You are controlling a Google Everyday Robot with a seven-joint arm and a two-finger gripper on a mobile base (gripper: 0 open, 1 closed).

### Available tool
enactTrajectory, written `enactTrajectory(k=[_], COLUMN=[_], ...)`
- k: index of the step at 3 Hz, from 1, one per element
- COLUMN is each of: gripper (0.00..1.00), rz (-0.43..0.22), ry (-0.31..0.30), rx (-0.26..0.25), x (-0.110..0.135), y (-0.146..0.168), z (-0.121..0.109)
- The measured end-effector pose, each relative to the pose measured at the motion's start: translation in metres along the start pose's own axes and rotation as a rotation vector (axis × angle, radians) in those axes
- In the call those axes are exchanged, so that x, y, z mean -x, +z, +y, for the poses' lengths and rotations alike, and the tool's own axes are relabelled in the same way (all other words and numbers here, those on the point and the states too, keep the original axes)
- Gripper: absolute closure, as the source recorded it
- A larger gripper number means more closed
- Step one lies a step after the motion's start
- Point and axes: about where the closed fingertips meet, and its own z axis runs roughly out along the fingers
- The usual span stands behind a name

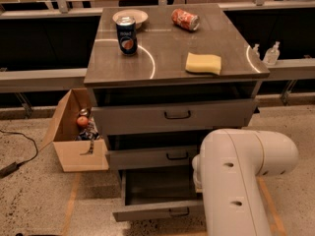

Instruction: Open bottom drawer

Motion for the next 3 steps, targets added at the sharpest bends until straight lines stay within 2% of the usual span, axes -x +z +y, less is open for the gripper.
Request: enactTrajectory(k=[1,3], gripper=[1.0,1.0], rz=[-0.008,-0.095], ry=[-0.004,0.007], rx=[-0.04,-0.076], x=[-0.005,0.002], y=[0.018,0.052], z=[-0.01,0.006])
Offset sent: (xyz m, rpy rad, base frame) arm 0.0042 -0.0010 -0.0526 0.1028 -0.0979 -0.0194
